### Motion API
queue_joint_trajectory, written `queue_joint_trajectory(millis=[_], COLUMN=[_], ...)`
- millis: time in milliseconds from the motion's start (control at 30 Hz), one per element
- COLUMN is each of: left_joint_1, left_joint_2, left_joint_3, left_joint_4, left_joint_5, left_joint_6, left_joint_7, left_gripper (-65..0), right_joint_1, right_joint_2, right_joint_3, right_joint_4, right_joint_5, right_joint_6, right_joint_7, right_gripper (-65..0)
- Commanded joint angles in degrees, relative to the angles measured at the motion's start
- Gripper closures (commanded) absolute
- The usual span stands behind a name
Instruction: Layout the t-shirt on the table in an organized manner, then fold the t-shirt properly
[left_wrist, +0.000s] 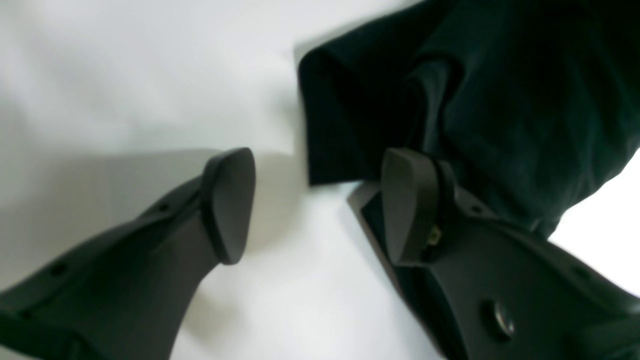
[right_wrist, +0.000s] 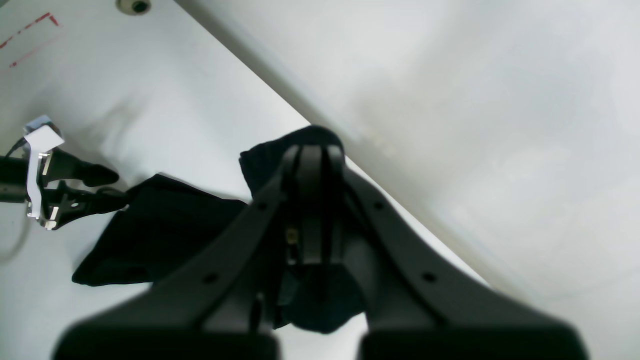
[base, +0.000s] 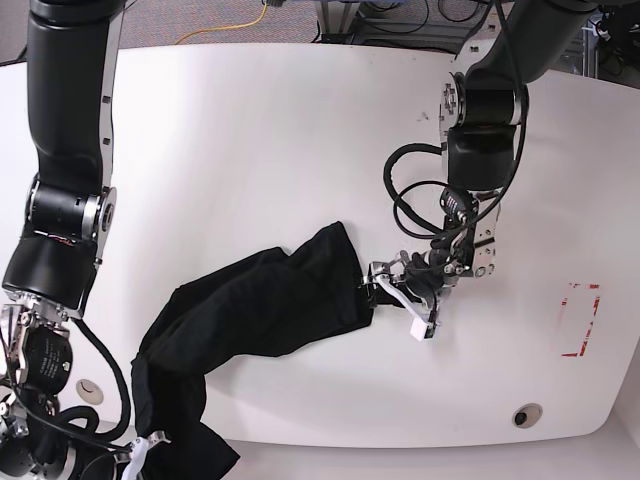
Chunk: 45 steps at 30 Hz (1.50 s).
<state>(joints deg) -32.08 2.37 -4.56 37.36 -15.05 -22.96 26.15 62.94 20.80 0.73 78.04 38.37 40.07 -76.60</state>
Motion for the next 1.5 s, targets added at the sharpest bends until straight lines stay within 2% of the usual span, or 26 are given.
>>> queue_joint_trajectory(millis=[0,667,1033,1267,1467], left_joint_1=[-2.7,-3.8,-3.8,-3.8,-3.8], left_joint_2=[0.3,4.3,4.3,4.0,2.9], left_joint_3=[0.1,0.1,-0.1,-0.2,-0.3], left_joint_4=[-2.2,-5.1,-4.9,-5.1,-5.1], left_joint_5=[0.1,0.0,-0.1,-0.1,-0.2], left_joint_6=[0.1,0.2,0.4,0.4,0.4], left_joint_7=[0.4,0.4,0.3,-2.6,-2.9], left_gripper=[-37.6,-37.2,-37.2,-37.2,-37.2], right_joint_1=[2.5,2.5,2.4,1.4,0.8], right_joint_2=[0.3,0.4,0.6,0.6,0.7], right_joint_3=[0.3,0.3,0.4,0.5,0.5], right_joint_4=[0.9,0.9,0.9,0.9,2.1], right_joint_5=[0.9,0.8,0.9,0.9,0.9], right_joint_6=[-0.1,-0.1,-0.1,-0.1,-0.1], right_joint_7=[1.7,1.7,1.7,1.7,1.7], right_gripper=[0.0,0.0,0.0,0.0,0.0])
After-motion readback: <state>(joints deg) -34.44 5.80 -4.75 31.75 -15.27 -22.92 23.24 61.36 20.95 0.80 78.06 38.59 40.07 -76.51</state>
